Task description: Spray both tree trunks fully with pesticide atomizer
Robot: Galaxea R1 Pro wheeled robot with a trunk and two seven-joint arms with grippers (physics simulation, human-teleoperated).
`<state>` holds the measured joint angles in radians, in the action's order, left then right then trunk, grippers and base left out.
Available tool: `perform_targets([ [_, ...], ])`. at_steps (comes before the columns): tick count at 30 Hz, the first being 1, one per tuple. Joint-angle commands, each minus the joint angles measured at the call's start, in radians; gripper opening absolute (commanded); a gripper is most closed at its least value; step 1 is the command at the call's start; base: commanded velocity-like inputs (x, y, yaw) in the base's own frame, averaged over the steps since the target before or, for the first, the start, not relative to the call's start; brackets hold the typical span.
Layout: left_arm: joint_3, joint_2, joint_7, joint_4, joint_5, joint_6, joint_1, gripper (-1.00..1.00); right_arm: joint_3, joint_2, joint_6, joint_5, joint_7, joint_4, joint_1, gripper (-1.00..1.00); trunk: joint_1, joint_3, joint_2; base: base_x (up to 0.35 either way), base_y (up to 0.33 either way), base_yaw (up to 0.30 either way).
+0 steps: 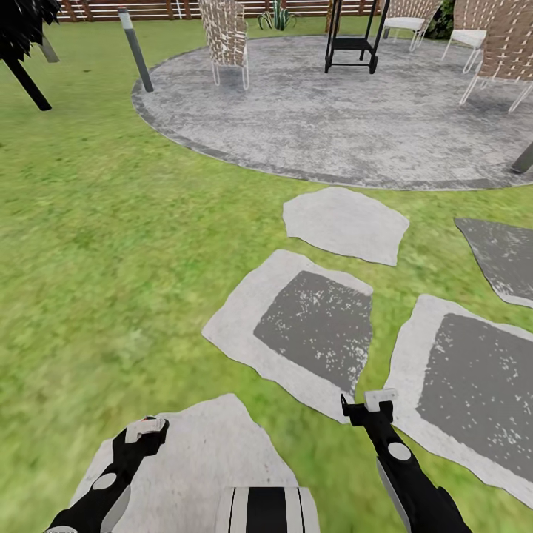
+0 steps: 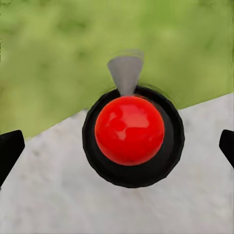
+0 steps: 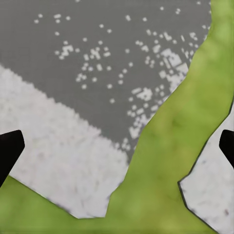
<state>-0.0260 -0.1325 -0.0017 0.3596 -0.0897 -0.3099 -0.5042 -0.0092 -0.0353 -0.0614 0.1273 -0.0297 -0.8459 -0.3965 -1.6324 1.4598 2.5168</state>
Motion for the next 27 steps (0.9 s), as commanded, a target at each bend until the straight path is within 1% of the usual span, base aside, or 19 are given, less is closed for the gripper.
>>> perform_targets([
  [1, 0.0, 0.0, 0.0, 0.001, 0.0, 0.0, 0.0, 1.0, 0.0, 0.0, 0.0, 0.0, 0.0, 0.0, 0.0, 1.0, 0.0, 0.0, 0.0, 0.0, 0.0, 0.0],
  [14, 0.001, 0.001, 0.0, -0.004, -0.001, 0.0, 0.0, 1.0, 0.0, 0.0, 0.0, 0.0, 0.0, 0.001, 0.0, 1.0, 0.0, 0.0, 0.0, 0.024, 0.0, 0.0],
  [20, 0.001, 0.001, -0.001, -0.005, -0.001, 0.0, 0.0, 1.0, 0.0, -0.001, 0.0, 0.0, 0.0, 0.001, 0.0, 1.0, 0.0, -0.006, 0.0, 0.0, 0.0, 0.0],
  [27, 0.001, 0.002, -0.001, -0.006, 0.002, 0.0, 0.0, 1.0, 0.0, -0.001, 0.0, 0.0, 0.0, 0.001, 0.001, 1.0, 0.0, -0.007, 0.0, 0.0, 0.0, 0.0],
])
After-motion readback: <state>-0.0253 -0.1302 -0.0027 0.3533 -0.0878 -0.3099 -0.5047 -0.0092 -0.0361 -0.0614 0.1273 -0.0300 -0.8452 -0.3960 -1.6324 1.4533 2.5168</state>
